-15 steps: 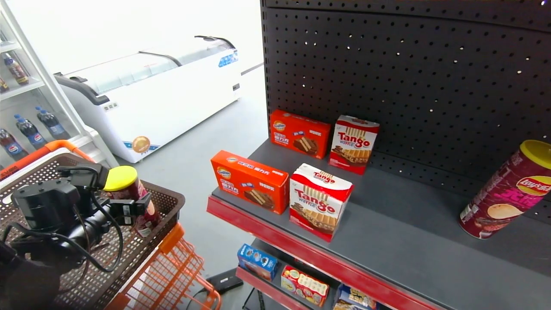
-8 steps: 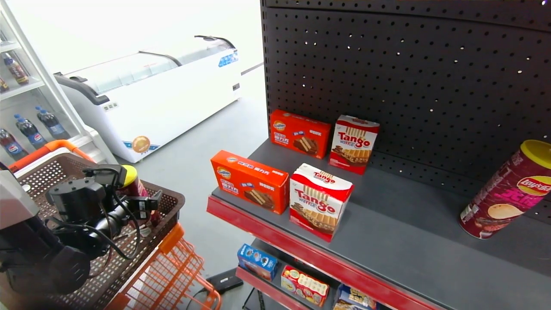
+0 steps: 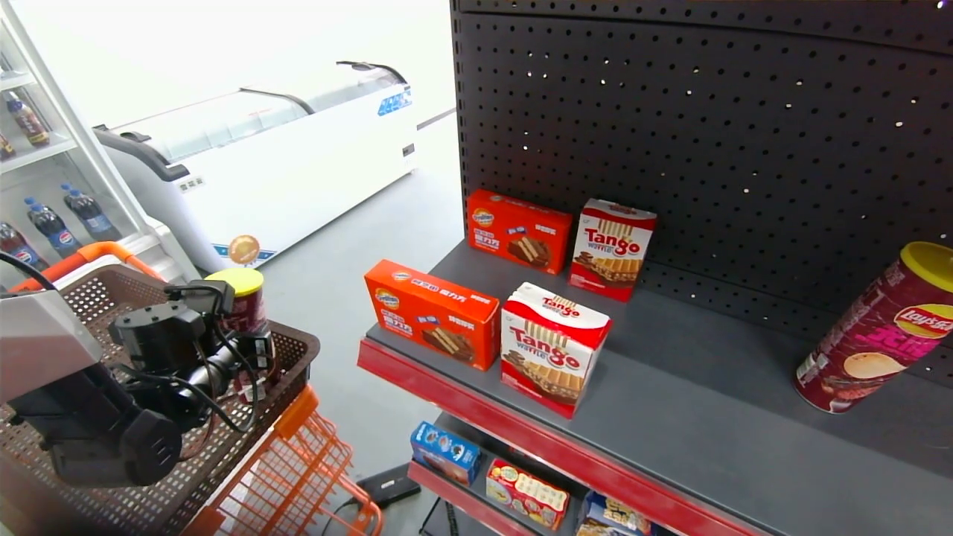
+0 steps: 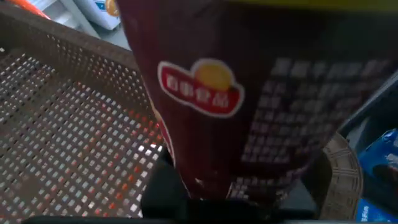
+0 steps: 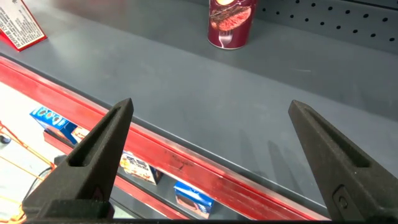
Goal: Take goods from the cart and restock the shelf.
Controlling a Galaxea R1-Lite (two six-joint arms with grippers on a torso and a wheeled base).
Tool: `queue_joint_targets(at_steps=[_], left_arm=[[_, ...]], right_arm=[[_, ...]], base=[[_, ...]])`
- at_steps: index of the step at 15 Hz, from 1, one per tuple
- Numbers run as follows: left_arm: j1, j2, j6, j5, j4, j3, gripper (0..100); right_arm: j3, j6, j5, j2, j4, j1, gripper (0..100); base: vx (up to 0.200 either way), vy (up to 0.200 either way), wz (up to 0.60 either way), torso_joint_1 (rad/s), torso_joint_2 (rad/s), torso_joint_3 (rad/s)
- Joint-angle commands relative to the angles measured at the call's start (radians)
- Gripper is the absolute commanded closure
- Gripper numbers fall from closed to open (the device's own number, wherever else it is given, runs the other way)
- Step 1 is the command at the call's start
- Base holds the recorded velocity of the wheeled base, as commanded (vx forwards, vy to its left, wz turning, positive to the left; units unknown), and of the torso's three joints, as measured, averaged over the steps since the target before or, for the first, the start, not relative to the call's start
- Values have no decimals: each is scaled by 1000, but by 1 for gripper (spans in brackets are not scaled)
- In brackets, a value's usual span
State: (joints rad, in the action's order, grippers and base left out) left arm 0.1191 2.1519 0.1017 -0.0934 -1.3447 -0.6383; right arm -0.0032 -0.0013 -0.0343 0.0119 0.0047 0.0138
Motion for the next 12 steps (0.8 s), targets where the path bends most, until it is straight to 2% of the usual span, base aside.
queue_joint_targets(at_steps=[1,3,5,7,8,9,10,11,12], left_arm=[[-15,-4,-19,1,-2,-23,100],[-44,-44,-56,-17,-13,-57,100],[-73,-159,-57,-25,19,-57,100],[-119,-369,-57,0,259,-77,100],[-134,-445,-56,31,348,-80,100],[-176,-550,-65,64,423,-104,100],[-216,-595,-76,77,453,-130,100],[-227,-609,-83,77,476,-139,100],[-253,-656,-85,89,541,-132,100]], right_arm=[[0,0,-1,0,0,0,0],[0,0,1,0,0,2,0],[0,0,-1,0,0,0,0],[0,0,1,0,0,0,0],[0,0,1,0,0,0,0],[0,0,-1,0,0,2,0],[0,0,1,0,0,0,0],[0,0,1,0,0,0,0],[0,0,-1,0,0,0,0]], base=[[0,0,0,0,0,0],[0,0,0,0,0,0],[0,0,0,0,0,0],[0,0,0,0,0,0],[0,0,0,0,0,0],[0,0,0,0,0,0],[0,0,0,0,0,0],[0,0,0,0,0,0],[0,0,0,0,0,0]])
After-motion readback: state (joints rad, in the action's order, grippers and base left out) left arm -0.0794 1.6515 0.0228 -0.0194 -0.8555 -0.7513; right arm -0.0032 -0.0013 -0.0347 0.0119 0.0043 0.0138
